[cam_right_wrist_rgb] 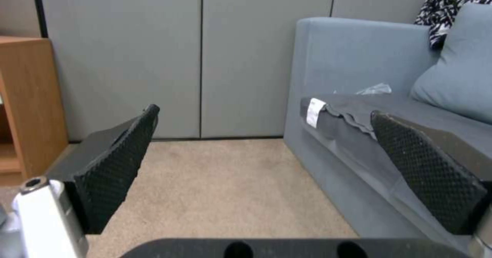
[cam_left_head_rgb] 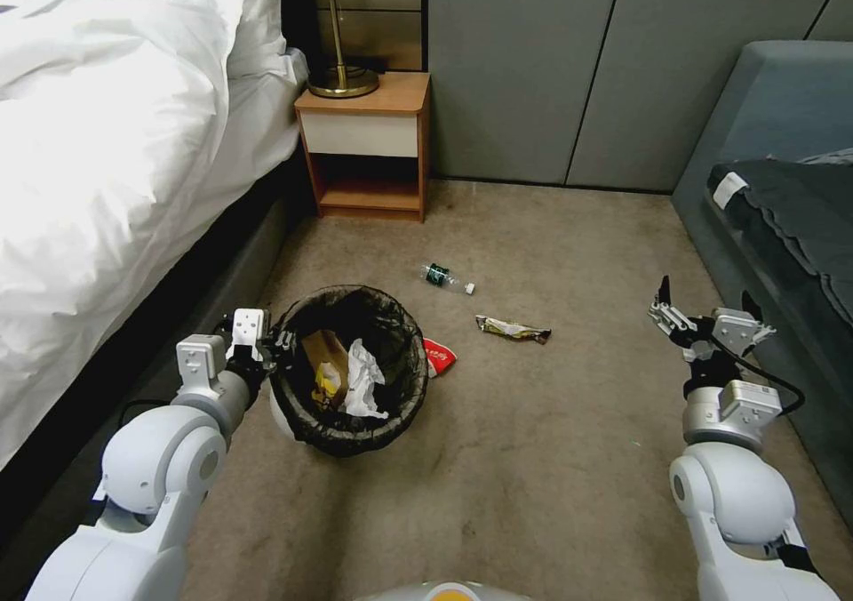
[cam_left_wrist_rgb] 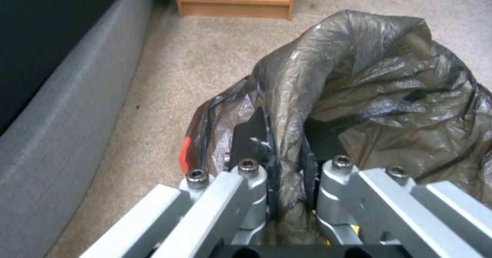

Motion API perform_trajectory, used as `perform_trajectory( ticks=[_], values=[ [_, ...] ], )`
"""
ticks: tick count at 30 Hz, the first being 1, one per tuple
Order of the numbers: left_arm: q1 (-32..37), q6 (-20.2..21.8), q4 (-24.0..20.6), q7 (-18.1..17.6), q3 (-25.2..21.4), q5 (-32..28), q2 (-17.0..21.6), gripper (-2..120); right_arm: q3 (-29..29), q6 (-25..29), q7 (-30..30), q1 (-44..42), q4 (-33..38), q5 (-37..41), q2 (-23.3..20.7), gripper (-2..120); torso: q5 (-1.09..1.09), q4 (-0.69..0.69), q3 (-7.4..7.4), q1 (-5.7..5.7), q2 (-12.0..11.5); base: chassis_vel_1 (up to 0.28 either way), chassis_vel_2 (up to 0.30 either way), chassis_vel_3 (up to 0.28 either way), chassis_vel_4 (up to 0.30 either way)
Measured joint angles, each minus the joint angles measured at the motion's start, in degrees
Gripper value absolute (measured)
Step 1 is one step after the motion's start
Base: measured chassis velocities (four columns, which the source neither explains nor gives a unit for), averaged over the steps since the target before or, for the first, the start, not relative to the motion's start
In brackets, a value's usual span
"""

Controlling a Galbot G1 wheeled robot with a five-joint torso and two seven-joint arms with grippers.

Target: Pick up the trash bin, then pick up the garbage from the floor and place it into the trash bin.

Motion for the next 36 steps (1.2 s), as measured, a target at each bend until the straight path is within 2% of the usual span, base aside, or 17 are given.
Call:
perform_trajectory(
  ticks=[12, 36],
  values=[
    [0.0, 0.0, 0.1, 0.1, 0.0, 0.1, 0.1, 5, -0.3, 0.1, 0.1, 0.2, -0.6, 0.2, -0.1, 100, 0.0, 0.0, 0.0, 0.0, 0.0, -0.025, 0.013, 0.02, -0.014],
    [0.0, 0.0, 0.6, 0.2, 0.2, 0.5, 0.0, 5, -1.0, 0.2, 0.0, 0.1, -1.3, -0.1, -0.2, 100, 0.01, 0.0, 0.0, 0.0, 0.0, -0.077, 0.086, 0.078, -0.086]
  ],
)
